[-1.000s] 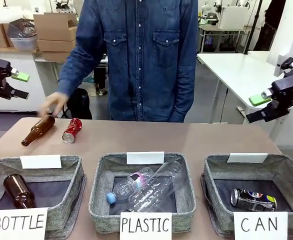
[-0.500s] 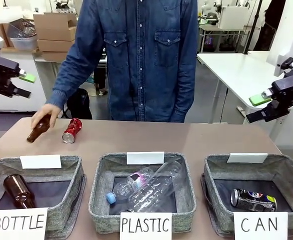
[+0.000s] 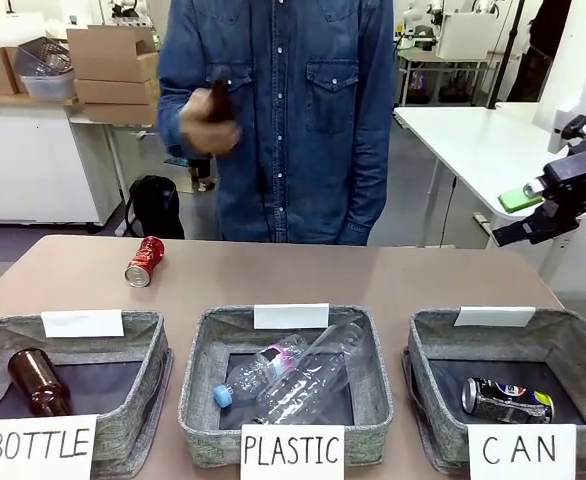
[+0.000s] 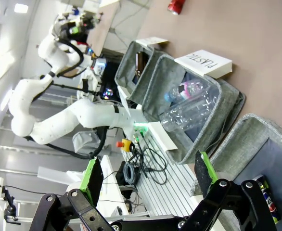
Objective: Sort the can waste into the basket.
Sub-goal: Pick up the can waste from the table and place it in the right Fabric basket.
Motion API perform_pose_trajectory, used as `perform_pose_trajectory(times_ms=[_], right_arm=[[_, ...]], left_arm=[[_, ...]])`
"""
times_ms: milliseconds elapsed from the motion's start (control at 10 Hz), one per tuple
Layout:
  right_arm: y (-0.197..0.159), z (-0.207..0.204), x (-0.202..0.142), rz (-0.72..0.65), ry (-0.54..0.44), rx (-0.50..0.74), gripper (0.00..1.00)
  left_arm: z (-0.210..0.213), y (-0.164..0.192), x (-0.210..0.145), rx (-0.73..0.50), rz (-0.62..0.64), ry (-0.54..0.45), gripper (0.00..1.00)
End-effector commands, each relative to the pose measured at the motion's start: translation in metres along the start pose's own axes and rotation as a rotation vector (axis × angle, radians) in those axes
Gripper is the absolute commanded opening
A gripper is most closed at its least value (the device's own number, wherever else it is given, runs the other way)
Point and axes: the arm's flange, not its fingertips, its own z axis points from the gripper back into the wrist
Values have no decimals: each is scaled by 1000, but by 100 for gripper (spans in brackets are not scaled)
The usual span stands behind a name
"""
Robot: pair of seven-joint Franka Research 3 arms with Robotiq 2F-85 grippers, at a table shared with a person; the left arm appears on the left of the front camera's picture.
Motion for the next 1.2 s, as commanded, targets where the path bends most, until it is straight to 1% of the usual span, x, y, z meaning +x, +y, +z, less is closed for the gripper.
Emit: perform_pose_trajectory(times_ms=[0, 100, 200, 300, 500, 600, 800, 900, 1100], right_arm=[[0, 1, 0, 19, 8, 1, 100], [0, 1, 0, 19, 8, 1, 100], [0, 1, 0, 19, 8, 1, 100], [0, 1, 0, 19, 8, 1, 100], [0, 1, 0, 19, 8, 1, 100], [0, 1, 0, 19, 8, 1, 100], [0, 1, 0, 19, 8, 1, 100], [0, 1, 0, 19, 8, 1, 100], [0, 1, 0, 19, 8, 1, 100]], left_arm=[[-16, 12, 2, -36, -5, 32, 100], [-31, 18, 20, -39, 11, 88, 100], [-51, 21, 46, -40, 14, 185, 100], [-66, 20, 67, -46, 17, 246, 100], [-82, 16, 89, -29, 24, 313, 100], [-76, 14, 86, -20, 18, 302, 100], [-27, 13, 56, -24, 61, 218, 100], [2, 14, 30, -4, 92, 152, 100], [49, 17, -25, -37, 128, -5, 100]])
